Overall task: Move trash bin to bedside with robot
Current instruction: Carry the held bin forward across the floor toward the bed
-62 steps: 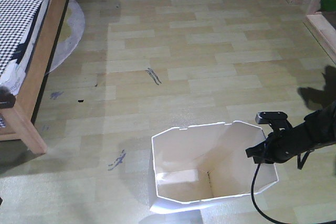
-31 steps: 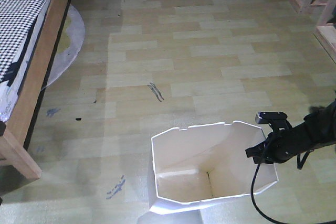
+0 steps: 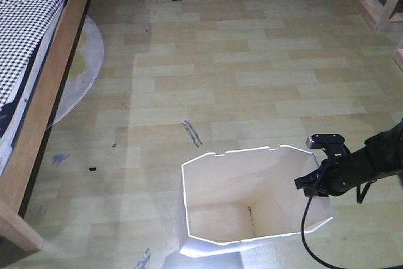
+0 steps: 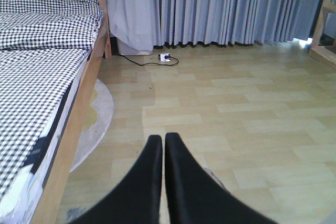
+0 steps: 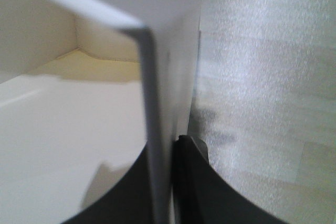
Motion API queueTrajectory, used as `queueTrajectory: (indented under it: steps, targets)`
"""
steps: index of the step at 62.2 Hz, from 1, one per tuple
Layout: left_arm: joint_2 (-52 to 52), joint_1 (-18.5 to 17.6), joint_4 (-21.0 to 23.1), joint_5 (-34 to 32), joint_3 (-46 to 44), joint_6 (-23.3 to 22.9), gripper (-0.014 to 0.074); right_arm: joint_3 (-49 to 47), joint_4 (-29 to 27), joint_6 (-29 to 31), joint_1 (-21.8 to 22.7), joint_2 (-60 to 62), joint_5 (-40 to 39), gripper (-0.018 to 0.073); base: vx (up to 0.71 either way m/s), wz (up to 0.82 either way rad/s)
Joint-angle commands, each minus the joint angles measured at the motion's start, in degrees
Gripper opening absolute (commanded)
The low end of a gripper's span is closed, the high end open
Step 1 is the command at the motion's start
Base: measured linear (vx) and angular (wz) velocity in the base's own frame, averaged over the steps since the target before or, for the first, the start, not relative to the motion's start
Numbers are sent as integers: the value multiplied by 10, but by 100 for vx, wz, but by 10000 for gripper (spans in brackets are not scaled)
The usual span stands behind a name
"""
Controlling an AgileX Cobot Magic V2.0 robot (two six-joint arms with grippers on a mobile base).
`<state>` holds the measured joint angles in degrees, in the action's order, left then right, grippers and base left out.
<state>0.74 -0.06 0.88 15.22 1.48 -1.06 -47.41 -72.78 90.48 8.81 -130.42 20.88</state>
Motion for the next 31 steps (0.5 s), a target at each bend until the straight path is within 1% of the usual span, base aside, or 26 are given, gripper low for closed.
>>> queueTrajectory:
  steps: [1,31]
  targets:
    - [8,-1,2,-40,11,-3,-6,-7,-23,-6,3,41,101,-6,33,3]
    - [8,-1,2,-40,11,-3,-6,-7,-23,-6,3,41,101,-6,33,3]
